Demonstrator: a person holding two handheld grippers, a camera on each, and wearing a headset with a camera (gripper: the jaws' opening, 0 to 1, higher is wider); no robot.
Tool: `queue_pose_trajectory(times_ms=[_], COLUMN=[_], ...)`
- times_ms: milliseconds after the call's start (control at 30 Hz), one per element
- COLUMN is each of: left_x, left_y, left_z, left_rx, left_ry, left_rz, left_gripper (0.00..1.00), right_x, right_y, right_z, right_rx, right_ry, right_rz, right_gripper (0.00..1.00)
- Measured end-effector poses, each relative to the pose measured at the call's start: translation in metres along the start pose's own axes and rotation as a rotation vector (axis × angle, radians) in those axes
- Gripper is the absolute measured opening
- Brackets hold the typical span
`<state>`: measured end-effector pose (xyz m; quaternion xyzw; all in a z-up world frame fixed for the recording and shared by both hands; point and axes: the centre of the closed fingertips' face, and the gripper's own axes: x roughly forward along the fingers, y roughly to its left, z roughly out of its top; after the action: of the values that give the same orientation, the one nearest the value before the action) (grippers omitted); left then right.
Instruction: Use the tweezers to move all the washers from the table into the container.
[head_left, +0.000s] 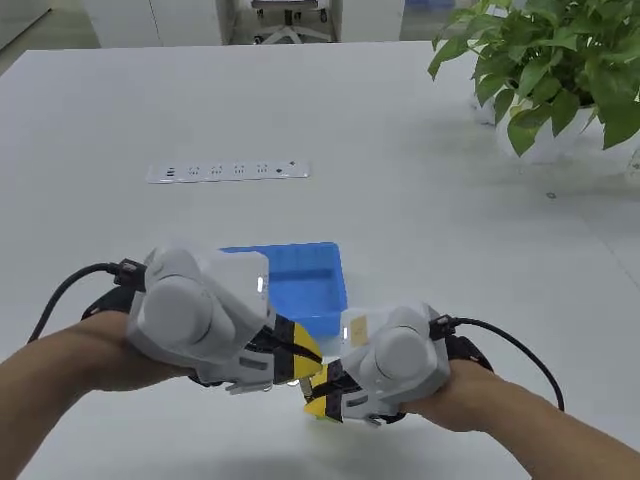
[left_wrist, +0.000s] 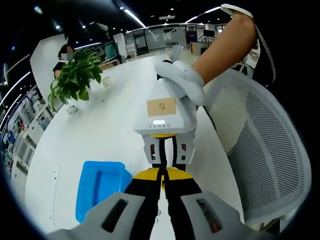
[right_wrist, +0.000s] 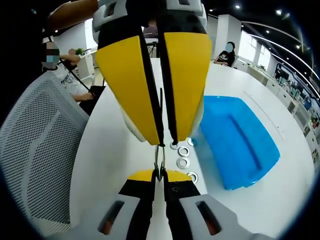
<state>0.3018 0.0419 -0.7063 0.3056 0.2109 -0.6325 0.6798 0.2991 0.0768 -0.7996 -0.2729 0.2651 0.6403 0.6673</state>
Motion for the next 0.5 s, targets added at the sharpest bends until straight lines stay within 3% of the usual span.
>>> queue_pose_trajectory(times_ms=[500], left_x=[-0.002], left_y=[-0.002], left_z=[-0.012], left_rx=[-0.014], left_ry=[0.013], left_rz=[-0.011], left_gripper=[0.09], right_x=[-0.001], right_y=[0.0], right_z=[-0.001], right_rx=[0.01], right_ry=[-0.004], right_rz=[-0.001], right_gripper=[0.08])
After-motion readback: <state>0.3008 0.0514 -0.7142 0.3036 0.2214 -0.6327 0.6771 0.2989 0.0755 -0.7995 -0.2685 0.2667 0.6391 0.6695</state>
